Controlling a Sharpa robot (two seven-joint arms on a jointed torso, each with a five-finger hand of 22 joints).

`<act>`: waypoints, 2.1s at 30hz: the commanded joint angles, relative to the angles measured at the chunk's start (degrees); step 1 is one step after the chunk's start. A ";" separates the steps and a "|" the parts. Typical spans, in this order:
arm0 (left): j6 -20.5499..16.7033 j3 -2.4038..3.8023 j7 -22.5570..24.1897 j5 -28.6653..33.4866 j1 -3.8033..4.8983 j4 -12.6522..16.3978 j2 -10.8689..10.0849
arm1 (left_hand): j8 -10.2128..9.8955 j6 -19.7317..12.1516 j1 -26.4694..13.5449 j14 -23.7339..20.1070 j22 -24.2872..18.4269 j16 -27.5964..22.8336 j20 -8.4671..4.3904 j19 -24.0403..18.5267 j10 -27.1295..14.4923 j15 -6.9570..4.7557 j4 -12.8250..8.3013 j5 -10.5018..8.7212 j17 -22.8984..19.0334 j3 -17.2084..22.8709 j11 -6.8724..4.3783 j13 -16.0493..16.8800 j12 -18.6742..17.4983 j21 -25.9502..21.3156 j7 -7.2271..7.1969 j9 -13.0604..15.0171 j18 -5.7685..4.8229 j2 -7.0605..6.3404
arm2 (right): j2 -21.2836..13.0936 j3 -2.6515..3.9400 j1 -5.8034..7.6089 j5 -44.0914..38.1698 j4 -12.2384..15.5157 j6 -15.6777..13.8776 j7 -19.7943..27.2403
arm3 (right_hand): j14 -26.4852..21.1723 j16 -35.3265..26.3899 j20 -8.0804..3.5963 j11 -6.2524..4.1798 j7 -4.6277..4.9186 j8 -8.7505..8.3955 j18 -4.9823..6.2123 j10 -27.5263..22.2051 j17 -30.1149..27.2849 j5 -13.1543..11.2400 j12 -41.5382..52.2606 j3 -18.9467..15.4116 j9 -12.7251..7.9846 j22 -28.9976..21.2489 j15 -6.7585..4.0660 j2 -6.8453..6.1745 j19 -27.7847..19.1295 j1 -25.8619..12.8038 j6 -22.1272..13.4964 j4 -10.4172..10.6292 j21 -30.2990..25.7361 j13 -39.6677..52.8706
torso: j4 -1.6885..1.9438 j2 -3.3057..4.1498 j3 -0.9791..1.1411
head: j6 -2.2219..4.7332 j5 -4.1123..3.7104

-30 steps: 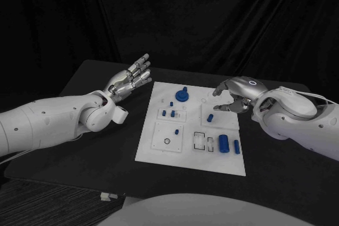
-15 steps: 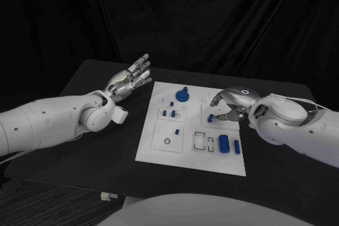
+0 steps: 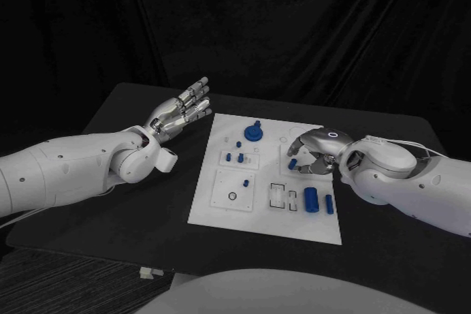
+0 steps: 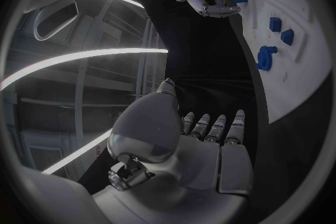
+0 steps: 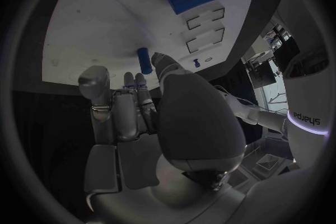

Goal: Assemble the parts on the task board

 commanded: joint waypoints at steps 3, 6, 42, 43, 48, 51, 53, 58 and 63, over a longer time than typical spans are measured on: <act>1.85 0.05 10.85 0.30 -0.10 0.11 0.08 | -0.08 0.00 1.34 0.03 -0.49 0.01 -0.02 0.33 -0.15 -0.19 -0.04 1.55 -0.31 -0.42 0.18 -0.39 -0.08 -0.75 0.85 -0.36 0.27 0.23 | 0.39 0.02 -0.47 0.38 -0.52 1.21 1.27 | -0.34 0.07 -0.09 -0.18 -0.36 -0.94 -2.04 1.61 -0.62 4.00 -1.62 2.43 -0.52 6.99 -0.18 0.28 -0.65 1.34 1.36 -1.35 -0.39 -0.64 | -0.03 0.01 0.01 | -0.01 0.06; 2.03 0.05 10.74 0.30 -0.12 0.10 0.08 | -0.04 0.21 2.26 0.05 -0.45 0.09 0.00 0.37 -0.15 -0.12 -0.12 2.40 -0.29 -0.32 0.31 -0.37 -0.01 -0.72 1.16 -0.32 0.25 0.37 | 0.60 0.02 -0.64 0.42 -0.77 1.27 1.57 | -0.39 0.08 -0.15 -0.25 -0.47 -0.81 -2.02 2.74 -0.66 6.00 -2.06 3.89 -0.34 7.01 -0.16 0.12 -0.74 1.36 2.08 -2.09 -0.24 -0.64 | 0.01 0.03 0.00 | -0.01 -0.03; 3.31 0.05 9.63 0.30 -1.25 0.01 -0.05 | 0.20 1.44 5.13 0.28 -0.20 0.89 0.05 0.58 -0.09 0.45 -0.24 5.38 -0.10 0.04 1.01 -0.21 0.65 -0.60 1.78 -0.09 0.16 0.83 | -1.53 0.03 1.24 1.99 2.92 -5.42 4.89 | 0.10 0.28 -2.10 -2.93 -1.85 4.37 -2.31 17.14 -0.26 6.41 -4.37 12.13 6.00 7.50 -2.39 1.40 -0.55 1.30 10.77 -8.97 3.82 0.00 | -0.01 -0.02 0.02 | -0.01 0.85; 3.31 0.05 9.62 0.30 -1.27 -0.02 -0.04 | 0.20 1.45 5.15 0.28 -0.22 0.88 0.05 0.58 -0.09 0.47 -0.24 5.38 -0.11 0.04 1.02 -0.21 0.66 -0.60 1.80 -0.09 0.16 0.83 | -1.77 0.03 1.67 1.99 3.66 -5.52 4.75 | 0.10 0.27 -2.11 -2.94 -1.86 4.37 -2.31 17.18 -0.27 6.38 -4.38 12.12 6.02 7.49 -2.40 1.38 -0.56 1.29 10.77 -8.99 3.80 0.01 | -0.01 0.00 0.01 | -0.01 0.86; 3.38 0.05 9.61 0.30 -1.38 -0.13 0.07 | 0.20 1.45 5.15 0.28 -0.22 0.88 0.05 0.58 -0.09 0.47 -0.24 5.38 -0.11 0.04 1.02 -0.21 0.66 -0.60 1.80 -0.09 0.16 0.83 | -2.25 0.03 3.40 2.00 7.30 -5.84 4.26 | 0.20 0.38 -2.14 -2.97 -1.88 4.36 -2.34 17.31 -0.05 6.34 -4.42 12.09 6.09 7.54 -2.44 1.32 -0.49 1.27 10.74 -9.10 4.01 0.02 | -0.02 -0.01 0.00 | -0.01 0.73; 3.34 0.05 9.53 0.30 -1.42 -0.17 0.15 | 0.18 1.38 5.17 0.28 -0.24 0.87 0.05 0.58 -0.09 0.49 -0.23 5.37 -0.11 0.04 1.04 -0.21 0.64 -0.61 1.83 -0.11 0.16 0.85 | -1.71 0.04 3.91 1.96 9.29 -5.70 4.26 | 0.24 0.41 -2.17 -3.00 -1.89 4.33 -2.33 17.39 0.02 6.36 -4.45 12.11 6.12 7.52 -2.46 1.30 -0.51 1.30 10.69 -9.18 3.98 0.02 | -0.02 -0.01 0.00 | -0.01 0.49; 3.35 0.05 9.51 0.30 -1.44 -0.12 0.17 | 0.18 1.38 5.17 0.28 -0.24 0.87 0.05 0.58 -0.09 0.49 -0.23 5.37 -0.11 0.04 1.04 -0.21 0.64 -0.61 1.83 -0.11 0.16 0.85 | -1.03 0.04 4.06 1.70 10.13 -5.29 4.35 | 0.36 0.52 -2.23 -3.00 -1.88 4.20 -2.38 17.45 0.23 6.53 -4.63 12.17 6.20 7.58 -2.50 1.25 -0.40 1.32 10.50 -9.39 4.29 0.01 | -0.02 -0.01 0.00 | -0.01 0.45; 3.42 0.05 9.44 0.30 -1.47 0.07 0.04 | 0.20 1.49 5.29 0.29 -0.23 0.92 0.05 0.59 -0.09 0.55 -0.23 5.43 -0.10 0.05 1.13 -0.20 0.69 -0.60 2.07 -0.09 0.15 0.90 | 1.42 0.03 3.82 0.52 11.27 -3.66 4.78 | 0.59 0.75 -2.28 -2.97 -1.81 3.99 -2.48 17.51 0.65 6.67 -4.86 12.25 6.29 7.69 -2.51 1.23 -0.18 1.23 10.22 -9.58 4.86 -0.01 | -0.04 -0.06 0.03 | -0.01 0.75; 3.38 0.05 9.45 0.30 -1.48 0.13 -0.18 | 0.21 1.55 5.36 0.30 -0.22 0.93 0.05 0.60 -0.08 0.59 -0.22 5.43 -0.10 0.06 1.22 -0.20 0.72 -0.59 2.25 -0.08 0.14 0.94 | 4.22 0.03 2.61 -1.71 10.95 -2.63 5.21 | 0.64 0.74 -2.29 -2.90 -1.73 3.71 -2.50 17.46 0.61 6.59 -5.13 12.24 6.33 7.69 -2.47 1.10 -0.15 1.03 9.84 -9.71 4.98 -0.03 | -0.06 -0.09 0.07 | -0.01 0.71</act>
